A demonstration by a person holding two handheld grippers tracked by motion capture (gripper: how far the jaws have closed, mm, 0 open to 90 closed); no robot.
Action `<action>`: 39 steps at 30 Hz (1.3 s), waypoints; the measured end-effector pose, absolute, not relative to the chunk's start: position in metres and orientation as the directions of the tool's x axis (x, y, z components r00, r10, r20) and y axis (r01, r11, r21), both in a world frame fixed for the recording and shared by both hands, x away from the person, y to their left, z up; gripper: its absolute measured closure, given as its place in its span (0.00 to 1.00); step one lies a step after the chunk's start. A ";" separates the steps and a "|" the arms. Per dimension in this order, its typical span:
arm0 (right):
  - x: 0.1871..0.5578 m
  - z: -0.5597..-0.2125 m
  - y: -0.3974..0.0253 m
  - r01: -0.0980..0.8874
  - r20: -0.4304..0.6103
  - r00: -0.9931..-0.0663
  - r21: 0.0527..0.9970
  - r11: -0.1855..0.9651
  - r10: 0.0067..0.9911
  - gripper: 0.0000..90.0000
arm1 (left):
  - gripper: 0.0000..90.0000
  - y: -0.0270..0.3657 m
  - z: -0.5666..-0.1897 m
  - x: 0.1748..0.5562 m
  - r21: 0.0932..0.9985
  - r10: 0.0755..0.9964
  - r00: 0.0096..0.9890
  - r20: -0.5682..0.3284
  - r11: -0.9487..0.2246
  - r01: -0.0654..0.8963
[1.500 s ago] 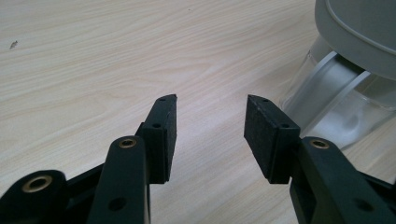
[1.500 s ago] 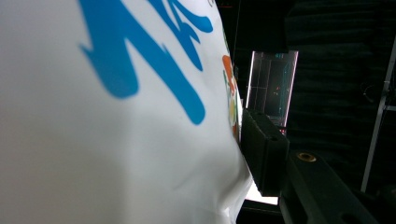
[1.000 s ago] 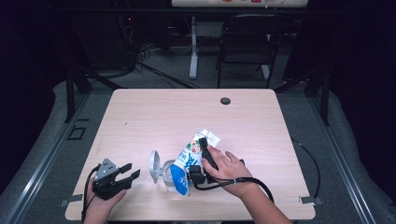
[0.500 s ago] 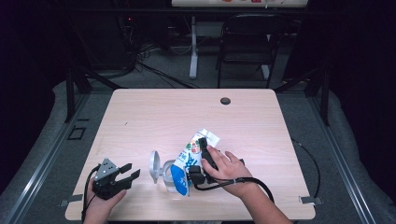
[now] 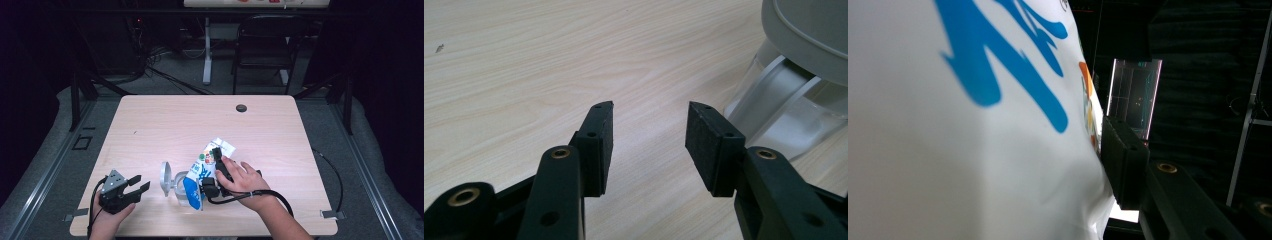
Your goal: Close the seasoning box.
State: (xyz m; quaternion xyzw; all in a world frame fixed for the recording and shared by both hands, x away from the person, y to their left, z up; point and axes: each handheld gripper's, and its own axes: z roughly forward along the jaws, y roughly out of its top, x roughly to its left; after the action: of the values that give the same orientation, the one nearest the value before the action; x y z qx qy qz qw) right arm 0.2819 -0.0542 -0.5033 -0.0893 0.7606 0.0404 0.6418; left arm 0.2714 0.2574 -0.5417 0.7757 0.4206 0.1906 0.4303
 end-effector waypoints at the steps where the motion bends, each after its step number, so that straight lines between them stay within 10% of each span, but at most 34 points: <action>1: 0.282 -0.503 -0.054 -0.188 -0.983 -0.160 -0.054 0.981 -0.085 0.76 | 0.61 0.257 -0.542 0.271 0.828 0.816 0.574 -0.066 -0.276 0.489; 39: 0.280 -0.501 -0.051 -0.191 -0.985 -0.151 -0.055 0.980 -0.085 0.80 | 0.61 0.257 -0.542 0.271 0.828 0.816 0.574 -0.065 -0.277 0.488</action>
State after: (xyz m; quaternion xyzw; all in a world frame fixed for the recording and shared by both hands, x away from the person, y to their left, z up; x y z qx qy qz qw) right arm 0.2797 -0.0514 -0.5013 -0.0912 0.7576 0.0411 0.6450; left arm 0.2714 0.2574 -0.5417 0.7759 0.4202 0.1912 0.4300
